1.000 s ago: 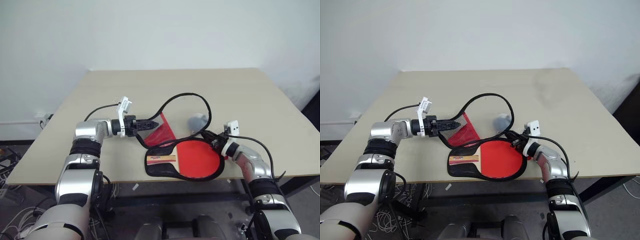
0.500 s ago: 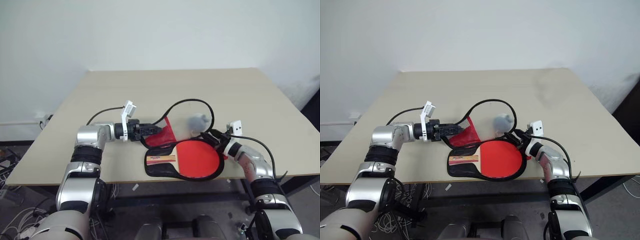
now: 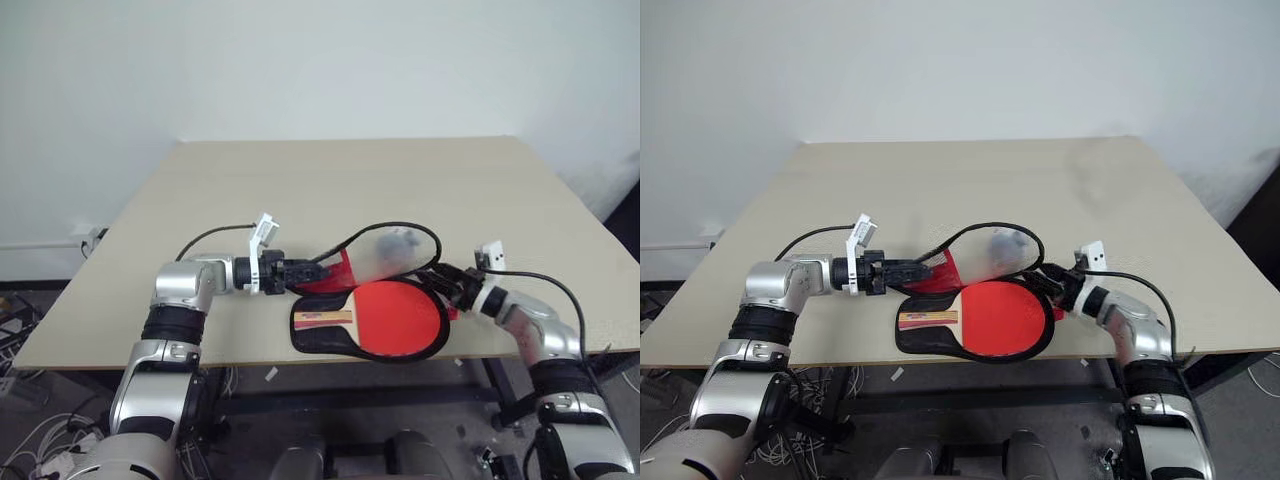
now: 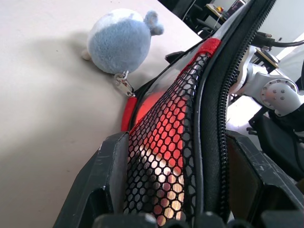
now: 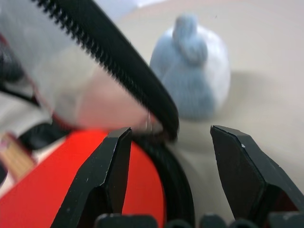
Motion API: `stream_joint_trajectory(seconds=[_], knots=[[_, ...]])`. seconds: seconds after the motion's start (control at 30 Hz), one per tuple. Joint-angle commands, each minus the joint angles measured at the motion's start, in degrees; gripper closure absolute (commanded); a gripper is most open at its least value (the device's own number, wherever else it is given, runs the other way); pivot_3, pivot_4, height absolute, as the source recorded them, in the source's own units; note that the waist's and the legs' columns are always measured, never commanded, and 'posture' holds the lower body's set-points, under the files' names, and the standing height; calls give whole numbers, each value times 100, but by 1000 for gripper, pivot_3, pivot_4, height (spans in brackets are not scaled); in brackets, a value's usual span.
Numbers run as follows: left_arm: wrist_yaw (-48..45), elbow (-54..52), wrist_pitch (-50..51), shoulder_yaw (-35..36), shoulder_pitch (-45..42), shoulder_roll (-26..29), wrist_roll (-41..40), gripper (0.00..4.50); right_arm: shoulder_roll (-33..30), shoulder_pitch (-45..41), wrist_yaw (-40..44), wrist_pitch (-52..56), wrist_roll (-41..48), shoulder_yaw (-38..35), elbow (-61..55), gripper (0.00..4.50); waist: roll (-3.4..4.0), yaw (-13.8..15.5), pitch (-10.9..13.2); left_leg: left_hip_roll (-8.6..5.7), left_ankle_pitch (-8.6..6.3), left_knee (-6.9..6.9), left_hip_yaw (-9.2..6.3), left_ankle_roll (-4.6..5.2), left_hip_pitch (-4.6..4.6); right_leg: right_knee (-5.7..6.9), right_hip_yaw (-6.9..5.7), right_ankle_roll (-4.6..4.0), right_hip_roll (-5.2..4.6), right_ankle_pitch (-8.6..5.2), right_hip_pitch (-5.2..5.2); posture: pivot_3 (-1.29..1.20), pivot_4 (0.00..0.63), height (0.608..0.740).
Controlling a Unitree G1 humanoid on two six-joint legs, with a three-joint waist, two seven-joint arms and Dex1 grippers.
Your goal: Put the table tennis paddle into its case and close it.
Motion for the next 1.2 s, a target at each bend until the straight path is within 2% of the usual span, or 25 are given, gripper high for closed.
stream_joint_trajectory(seconds=[0.03, 0.17, 0.47, 0.77, 0.83, 1.0, 1.2], knots=[[-30, -310, 79, -71, -34, 14, -202, 1709, -379, 63, 109, 74, -101, -14, -395, 1635, 0, -1, 0, 0, 0, 1, 1, 0, 0, 0, 0, 0, 0, 0, 0, 0, 0, 740], [-206, -608, 146, -175, 54, 134, -316, 1709, -703, 115, -21, -88, -409, 50, -306, 1635, 0, -1, 1, 4, 0, 8, 7, -1, -3, 1, 1, -12, -3, -7, 1, 0, 0, 740], [-971, -2049, 99, -676, 935, 1046, -575, 1709, -898, -127, -448, -568, -990, 117, 353, 1635, -1, -41, 3, 16, -1, 3, 13, -1, -10, -4, 6, -16, -3, -9, -11, 0, 0, 740], [-909, -1715, -365, -523, 1049, 1434, -508, 1709, -846, -195, -275, -714, -1076, 254, 549, 1635, 1, -29, 4, 21, -1, 5, 11, -1, -11, -1, 2, -18, -2, -10, -8, 0, 0, 740], [-696, -1503, -598, -446, 947, 1343, -444, 1709, -833, -114, -166, -686, -1033, 279, 451, 1635, 1, -24, 4, 20, -1, 3, 11, -1, -12, -3, 2, -18, -2, -10, -11, 0, 0, 740], [245, -851, -1658, -267, 443, 685, -96, 1709, -691, 21, -182, -614, -979, 294, 161, 1635, -8, 13, 6, 17, -1, 8, 6, 0, -14, -4, 0, -15, -4, -9, -6, 0, 0, 740], [263, -726, -2746, -757, 86, 160, 384, 1709, -483, 23, -376, -528, -940, 263, -146, 1635, -6, 3, 6, 17, -1, 8, 13, -1, -12, -2, 3, -14, -2, -8, -8, 0, 0, 740]])
